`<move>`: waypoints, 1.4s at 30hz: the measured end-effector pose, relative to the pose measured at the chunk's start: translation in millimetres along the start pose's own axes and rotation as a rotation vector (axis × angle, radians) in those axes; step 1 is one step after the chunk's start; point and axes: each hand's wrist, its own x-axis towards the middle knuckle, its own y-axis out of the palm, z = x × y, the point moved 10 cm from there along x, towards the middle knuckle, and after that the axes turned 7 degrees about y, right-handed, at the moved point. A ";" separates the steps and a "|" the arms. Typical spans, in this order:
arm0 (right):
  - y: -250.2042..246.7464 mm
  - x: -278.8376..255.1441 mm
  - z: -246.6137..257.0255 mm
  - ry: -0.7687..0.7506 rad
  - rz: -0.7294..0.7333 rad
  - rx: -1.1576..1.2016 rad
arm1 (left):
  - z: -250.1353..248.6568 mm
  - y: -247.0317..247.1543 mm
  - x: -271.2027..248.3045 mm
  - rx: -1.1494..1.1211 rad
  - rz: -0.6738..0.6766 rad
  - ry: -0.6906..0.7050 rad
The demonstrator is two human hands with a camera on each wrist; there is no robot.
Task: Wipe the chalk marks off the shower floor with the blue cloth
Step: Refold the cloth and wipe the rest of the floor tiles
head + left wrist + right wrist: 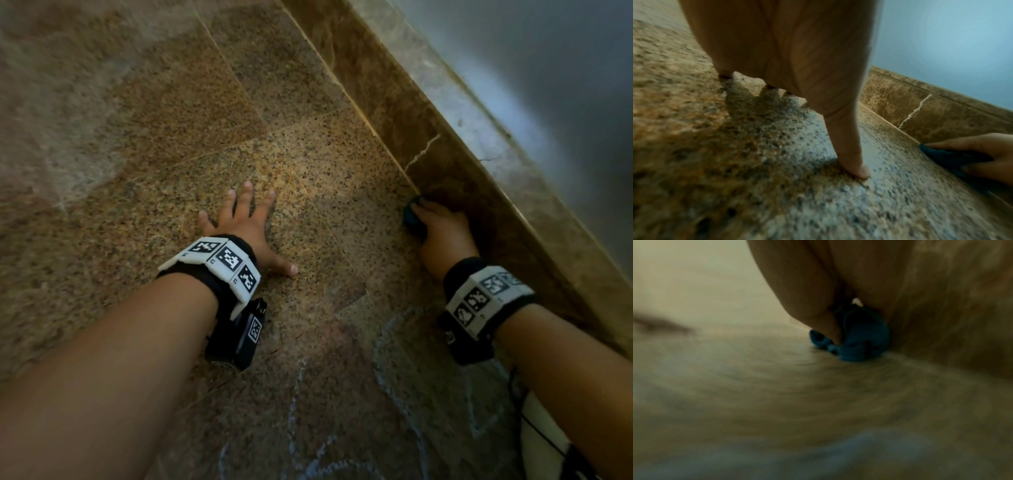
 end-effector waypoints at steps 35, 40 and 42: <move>1.5 -16.4 36.9 -0.074 -0.007 0.063 | 0.8 0.4 -1.0 0.006 0.003 0.015; 26.2 -48.2 76.5 -0.261 0.076 -0.064 | 0.6 0.9 -0.9 0.004 -0.004 0.015; 30.8 -47.3 82.5 -0.377 0.086 -0.052 | 0.4 1.2 -1.1 0.001 -0.008 0.018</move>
